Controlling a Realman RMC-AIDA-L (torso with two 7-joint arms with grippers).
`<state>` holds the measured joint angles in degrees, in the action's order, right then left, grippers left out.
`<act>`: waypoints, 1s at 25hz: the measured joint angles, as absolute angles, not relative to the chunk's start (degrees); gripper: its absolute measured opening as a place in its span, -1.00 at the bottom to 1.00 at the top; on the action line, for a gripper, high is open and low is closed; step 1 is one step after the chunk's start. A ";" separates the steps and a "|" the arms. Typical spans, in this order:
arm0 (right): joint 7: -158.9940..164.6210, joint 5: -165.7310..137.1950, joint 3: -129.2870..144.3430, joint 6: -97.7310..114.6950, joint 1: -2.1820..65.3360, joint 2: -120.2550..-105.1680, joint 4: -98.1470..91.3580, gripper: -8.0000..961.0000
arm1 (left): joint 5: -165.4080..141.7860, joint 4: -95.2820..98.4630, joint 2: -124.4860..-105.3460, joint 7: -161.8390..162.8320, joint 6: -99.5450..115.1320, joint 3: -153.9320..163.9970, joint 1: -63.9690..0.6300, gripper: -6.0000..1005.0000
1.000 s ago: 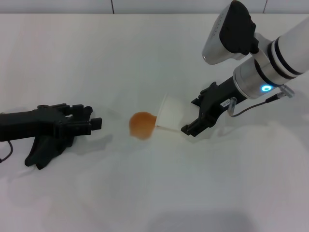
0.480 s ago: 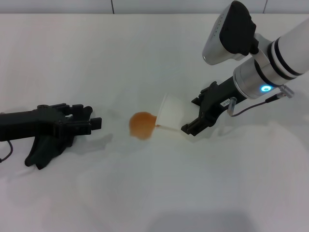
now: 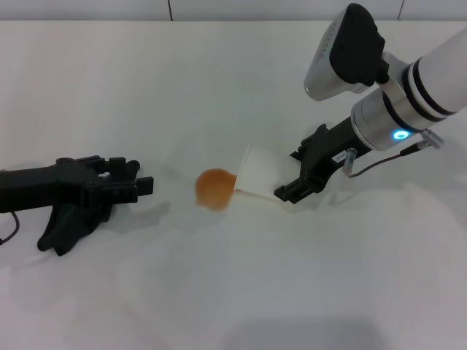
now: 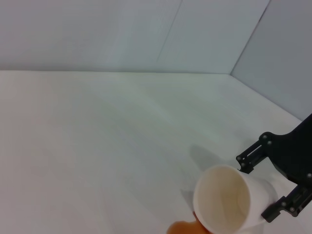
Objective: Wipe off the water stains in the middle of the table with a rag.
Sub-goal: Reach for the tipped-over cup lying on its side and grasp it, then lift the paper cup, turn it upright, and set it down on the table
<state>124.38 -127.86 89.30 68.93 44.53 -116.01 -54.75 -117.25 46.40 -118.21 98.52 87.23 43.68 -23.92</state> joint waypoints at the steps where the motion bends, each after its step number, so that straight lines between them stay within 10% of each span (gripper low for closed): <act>1: 124.38 -127.86 89.30 68.93 44.53 -116.01 -54.76 0.56 | -117.25 46.41 -118.21 98.52 87.21 43.68 -23.94 0.77; 25: 113.06 -114.09 70.27 72.17 32.06 -115.32 -66.71 0.39 | -117.24 46.40 -118.05 98.52 86.56 43.68 -23.94 0.77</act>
<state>113.06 -114.09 70.27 72.17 32.06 -115.32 -66.71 -117.24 46.40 -118.05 98.52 86.56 43.68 -23.94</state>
